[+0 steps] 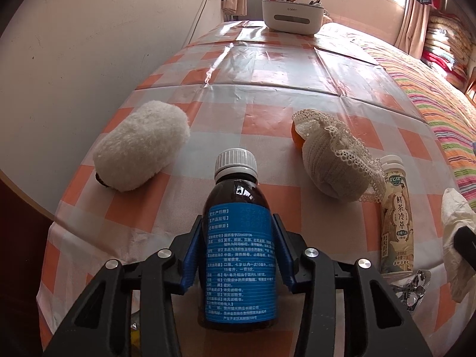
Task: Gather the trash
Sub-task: 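Carry the tissue into the bin and open the right gripper while the left carries the bottle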
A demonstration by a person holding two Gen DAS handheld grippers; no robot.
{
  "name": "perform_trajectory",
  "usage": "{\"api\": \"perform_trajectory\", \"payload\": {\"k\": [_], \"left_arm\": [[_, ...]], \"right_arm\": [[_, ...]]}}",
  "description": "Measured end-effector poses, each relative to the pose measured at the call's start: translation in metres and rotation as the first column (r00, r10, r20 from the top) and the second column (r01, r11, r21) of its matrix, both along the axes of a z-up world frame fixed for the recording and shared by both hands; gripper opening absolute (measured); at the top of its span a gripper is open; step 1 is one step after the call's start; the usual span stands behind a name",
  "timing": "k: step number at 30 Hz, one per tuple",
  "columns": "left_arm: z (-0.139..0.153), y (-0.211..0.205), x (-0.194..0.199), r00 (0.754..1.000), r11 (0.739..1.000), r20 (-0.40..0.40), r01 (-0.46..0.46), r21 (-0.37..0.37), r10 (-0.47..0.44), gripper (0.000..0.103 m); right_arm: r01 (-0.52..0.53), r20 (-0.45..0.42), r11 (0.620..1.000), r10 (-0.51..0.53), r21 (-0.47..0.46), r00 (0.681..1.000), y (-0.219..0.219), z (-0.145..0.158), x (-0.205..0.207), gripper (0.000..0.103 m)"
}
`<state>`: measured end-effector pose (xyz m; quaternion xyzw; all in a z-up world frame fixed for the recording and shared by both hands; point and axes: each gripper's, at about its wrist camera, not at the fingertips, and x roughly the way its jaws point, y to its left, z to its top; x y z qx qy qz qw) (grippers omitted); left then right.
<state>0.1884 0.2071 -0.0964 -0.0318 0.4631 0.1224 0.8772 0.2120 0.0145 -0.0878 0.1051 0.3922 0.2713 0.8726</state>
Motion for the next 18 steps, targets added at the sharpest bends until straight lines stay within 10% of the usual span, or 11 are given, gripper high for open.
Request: {"api": "perform_trajectory", "payload": {"k": [18], "left_arm": [[0.023,-0.035,-0.018,0.992,0.997,0.093,0.079,0.012,-0.08,0.041]], "right_arm": [[0.036,0.046,0.999,-0.035,-0.018,0.998,-0.016,0.011,-0.014,0.026]]}}
